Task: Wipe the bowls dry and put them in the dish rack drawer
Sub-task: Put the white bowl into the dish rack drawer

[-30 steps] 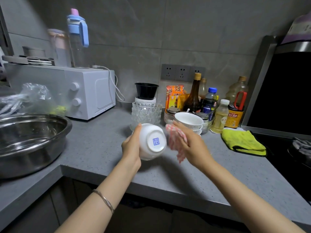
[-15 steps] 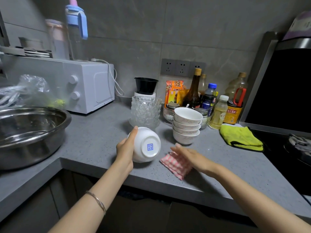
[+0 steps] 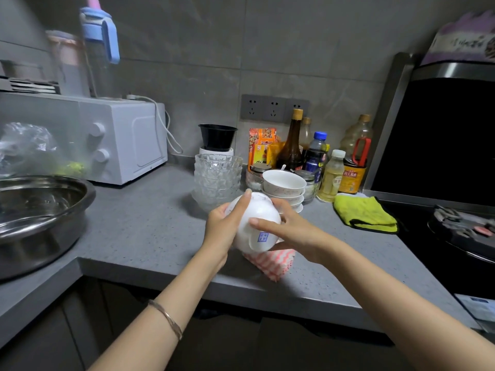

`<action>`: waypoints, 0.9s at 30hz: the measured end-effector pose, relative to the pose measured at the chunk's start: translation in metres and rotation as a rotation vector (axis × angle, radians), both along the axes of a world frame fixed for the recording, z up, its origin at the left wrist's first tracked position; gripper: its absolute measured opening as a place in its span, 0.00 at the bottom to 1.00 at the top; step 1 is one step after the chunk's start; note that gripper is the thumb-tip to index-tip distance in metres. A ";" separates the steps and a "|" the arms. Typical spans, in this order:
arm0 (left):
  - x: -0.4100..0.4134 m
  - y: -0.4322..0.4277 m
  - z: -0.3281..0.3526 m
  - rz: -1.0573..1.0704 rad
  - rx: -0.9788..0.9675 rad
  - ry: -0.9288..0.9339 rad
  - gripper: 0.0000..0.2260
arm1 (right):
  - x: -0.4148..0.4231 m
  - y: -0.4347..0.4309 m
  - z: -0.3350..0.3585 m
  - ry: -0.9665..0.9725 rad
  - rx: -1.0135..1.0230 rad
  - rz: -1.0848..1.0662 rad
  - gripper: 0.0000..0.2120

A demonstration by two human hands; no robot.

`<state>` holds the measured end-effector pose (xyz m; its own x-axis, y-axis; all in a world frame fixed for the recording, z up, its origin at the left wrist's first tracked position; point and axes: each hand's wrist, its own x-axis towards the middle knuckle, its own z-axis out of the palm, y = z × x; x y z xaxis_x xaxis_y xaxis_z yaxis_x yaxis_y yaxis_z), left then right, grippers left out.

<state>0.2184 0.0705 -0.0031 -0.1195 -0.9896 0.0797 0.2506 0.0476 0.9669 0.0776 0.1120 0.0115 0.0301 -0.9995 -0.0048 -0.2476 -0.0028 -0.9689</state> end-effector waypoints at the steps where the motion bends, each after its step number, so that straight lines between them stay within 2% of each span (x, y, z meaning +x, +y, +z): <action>1: -0.003 0.001 0.003 -0.008 -0.025 -0.011 0.16 | -0.002 0.002 0.001 -0.022 -0.029 -0.040 0.35; 3: -0.009 0.003 0.010 -0.004 -0.072 -0.061 0.16 | -0.007 0.009 0.003 -0.050 -0.097 -0.113 0.34; 6: -0.020 0.005 0.017 -0.069 -0.077 -0.111 0.18 | -0.017 0.023 0.009 0.070 -0.270 -0.216 0.36; 9: -0.031 0.013 0.020 -0.344 0.067 -0.127 0.28 | -0.029 0.040 0.014 0.162 -0.414 -0.303 0.37; 11: -0.041 0.021 0.023 -0.607 0.222 -0.027 0.30 | -0.040 0.056 0.014 0.258 -0.475 -0.355 0.40; 13: -0.055 0.032 0.025 -0.782 0.363 0.109 0.27 | -0.054 0.075 0.010 0.337 -0.512 -0.399 0.42; 15: -0.072 0.044 0.023 -0.820 0.433 0.196 0.26 | -0.068 0.097 0.003 0.390 -0.508 -0.426 0.43; 19: -0.116 0.085 0.011 -0.866 0.451 0.198 0.17 | -0.101 0.154 -0.010 0.428 -0.439 -0.498 0.46; 22: -0.145 0.116 -0.005 -0.859 0.345 0.127 0.14 | -0.124 0.200 -0.019 0.350 -0.334 -0.567 0.52; 24: -0.159 0.134 -0.017 -0.896 0.310 0.104 0.12 | -0.134 0.236 -0.027 0.213 -0.271 -0.649 0.47; 27: -0.175 0.162 -0.039 -1.003 0.296 0.030 0.17 | -0.149 0.284 -0.050 -0.002 -0.185 -0.831 0.42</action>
<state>0.0430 0.2325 -0.0423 -0.8988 -0.4177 -0.1333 0.0682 -0.4335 0.8986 -0.0716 0.3959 -0.0390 -0.7143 -0.6812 0.1603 -0.2376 0.0206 -0.9711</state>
